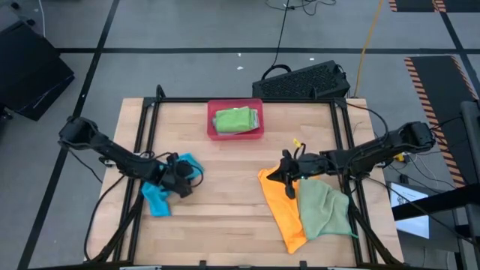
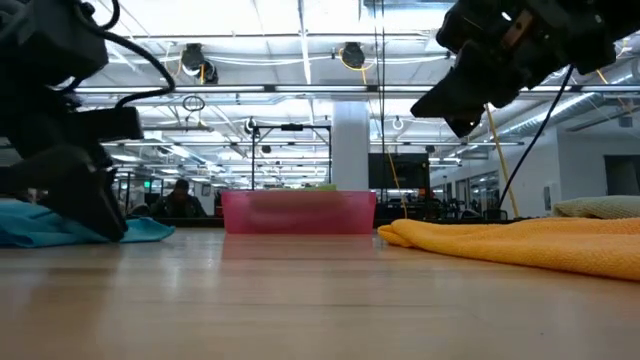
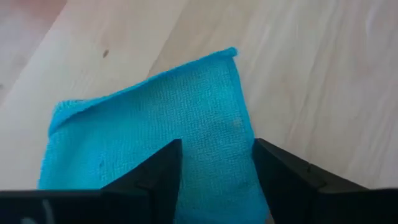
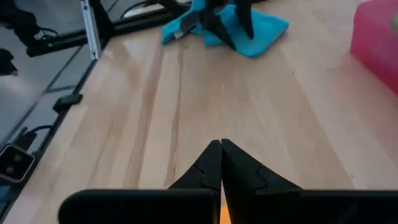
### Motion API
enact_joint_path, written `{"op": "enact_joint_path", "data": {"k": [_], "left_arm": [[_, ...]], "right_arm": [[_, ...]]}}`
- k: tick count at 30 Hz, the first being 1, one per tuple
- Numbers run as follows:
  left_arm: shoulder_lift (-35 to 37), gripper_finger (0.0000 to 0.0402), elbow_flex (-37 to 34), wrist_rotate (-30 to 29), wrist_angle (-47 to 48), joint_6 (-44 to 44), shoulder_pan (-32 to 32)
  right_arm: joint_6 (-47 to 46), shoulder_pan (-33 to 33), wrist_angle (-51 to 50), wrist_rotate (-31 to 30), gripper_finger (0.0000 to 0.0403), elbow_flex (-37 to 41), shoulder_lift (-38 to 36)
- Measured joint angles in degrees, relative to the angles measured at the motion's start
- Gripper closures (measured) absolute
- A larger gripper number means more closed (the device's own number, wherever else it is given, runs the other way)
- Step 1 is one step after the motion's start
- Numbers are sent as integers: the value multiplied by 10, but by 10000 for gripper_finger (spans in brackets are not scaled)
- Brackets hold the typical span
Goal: Fold microfiber towels
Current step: Fold the blue towel
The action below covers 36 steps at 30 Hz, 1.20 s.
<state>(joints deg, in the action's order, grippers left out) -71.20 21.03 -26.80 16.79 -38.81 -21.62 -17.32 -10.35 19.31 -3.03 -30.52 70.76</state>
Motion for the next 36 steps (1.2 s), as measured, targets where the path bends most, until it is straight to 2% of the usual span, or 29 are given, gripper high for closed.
{"op": "enact_joint_path", "data": {"k": [7, 13, 16, 20, 26, 31, 36], "left_arm": [[-1, 213, 16, -19, -47, -1, 23], [-7, 213, 26, -72, -102, 15, 24], [-38, 213, 26, -89, -101, 34, 20], [-97, 213, 26, -95, -163, 71, 22], [-160, 223, 28, -100, -185, 12, 32], [-168, 274, 28, -109, -180, -38, 28], [-169, 381, 27, -121, -170, -38, 18]], "right_arm": [[4, 2, 10, 0, 403, 14, 0], [19, 2, 22, -2, 403, 14, 0], [23, 2, 28, -2, 403, 14, 0], [21, 2, 29, -2, 403, 14, 0], [14, 1, 28, -1, 403, 14, 0], [8, 1, 28, 0, 403, 14, 0], [-1, -2, 28, -2, 403, 14, 0]]}}
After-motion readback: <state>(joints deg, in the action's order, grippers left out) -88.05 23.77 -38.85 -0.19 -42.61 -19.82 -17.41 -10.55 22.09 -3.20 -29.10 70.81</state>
